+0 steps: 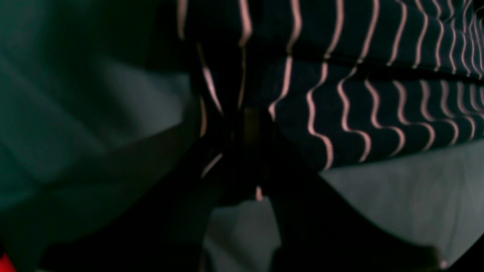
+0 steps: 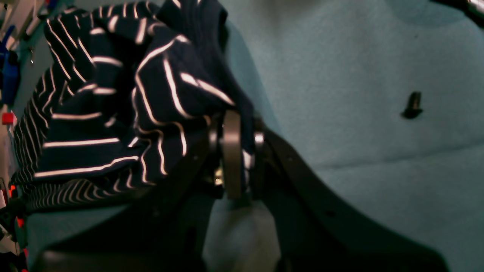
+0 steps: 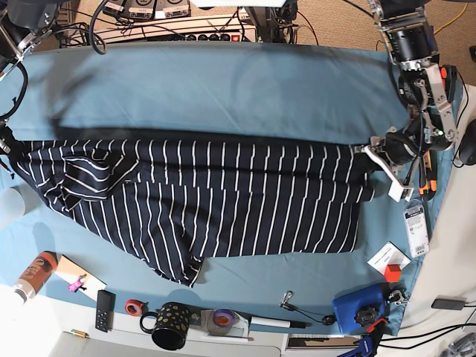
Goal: Layout the t-shirt on the table in an organized manner, then fold the t-shirt properly
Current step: 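Grasp the shirt end with the left gripper and pull it outward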
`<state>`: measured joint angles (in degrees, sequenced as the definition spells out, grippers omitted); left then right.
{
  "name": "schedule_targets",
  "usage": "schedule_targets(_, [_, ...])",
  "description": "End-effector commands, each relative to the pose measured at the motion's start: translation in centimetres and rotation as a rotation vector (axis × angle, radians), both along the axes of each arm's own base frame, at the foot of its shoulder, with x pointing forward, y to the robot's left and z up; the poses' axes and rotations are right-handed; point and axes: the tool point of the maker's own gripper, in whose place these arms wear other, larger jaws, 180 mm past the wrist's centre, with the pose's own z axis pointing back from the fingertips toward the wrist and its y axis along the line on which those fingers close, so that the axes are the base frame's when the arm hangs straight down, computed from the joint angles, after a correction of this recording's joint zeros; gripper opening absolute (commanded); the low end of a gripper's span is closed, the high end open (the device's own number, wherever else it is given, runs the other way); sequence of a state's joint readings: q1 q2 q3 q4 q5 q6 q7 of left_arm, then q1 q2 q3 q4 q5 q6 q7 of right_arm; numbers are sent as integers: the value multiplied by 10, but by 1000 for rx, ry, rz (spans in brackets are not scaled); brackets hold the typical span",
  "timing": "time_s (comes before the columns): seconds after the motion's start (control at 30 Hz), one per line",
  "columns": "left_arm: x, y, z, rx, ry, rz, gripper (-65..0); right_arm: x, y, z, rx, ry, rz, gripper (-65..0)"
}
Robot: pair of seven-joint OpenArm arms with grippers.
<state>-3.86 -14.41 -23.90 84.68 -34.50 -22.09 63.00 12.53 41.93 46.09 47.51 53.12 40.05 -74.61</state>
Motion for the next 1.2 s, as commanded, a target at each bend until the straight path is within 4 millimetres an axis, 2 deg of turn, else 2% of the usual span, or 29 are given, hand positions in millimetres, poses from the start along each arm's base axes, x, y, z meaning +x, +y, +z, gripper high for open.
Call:
schedule_targets(0.0, [6, 12, 9, 32, -15, 7, -650, 7, -21, 33, -59, -74, -27, -650])
schedule_targets(0.27, [-20, 4, -4, -9, 48, -26, -650, -1, -11, 25, -23, -14, 15, -650])
schedule_targets(0.53, [-39, 3, 1, 36, 34, -48, -650, 0, -5, 28, 12, -34, 34, -650])
schedule_targets(0.63, [-48, 3, -2, 45, 44, -53, -650, -1, -8, 33, 2, -37, 31, -650])
schedule_targets(0.73, [-55, 4, -5, 49, 59, -55, -650, -3, -17, 47, -13, -59, 27, -650])
schedule_targets(0.9, [-62, 17, -6, 83, 76, -57, -650, -15, -37, 70, -70, -54, 19, -650])
schedule_targets(1.0, [-62, 24, -5, 97, 80, -62, -650, -24, -43, 69, -88, -23, 18, -650])
schedule_targets(1.17, [-76, 25, -11, 89, 116, -71, -650, -40, -42, 52, -84, 41, 21, -650])
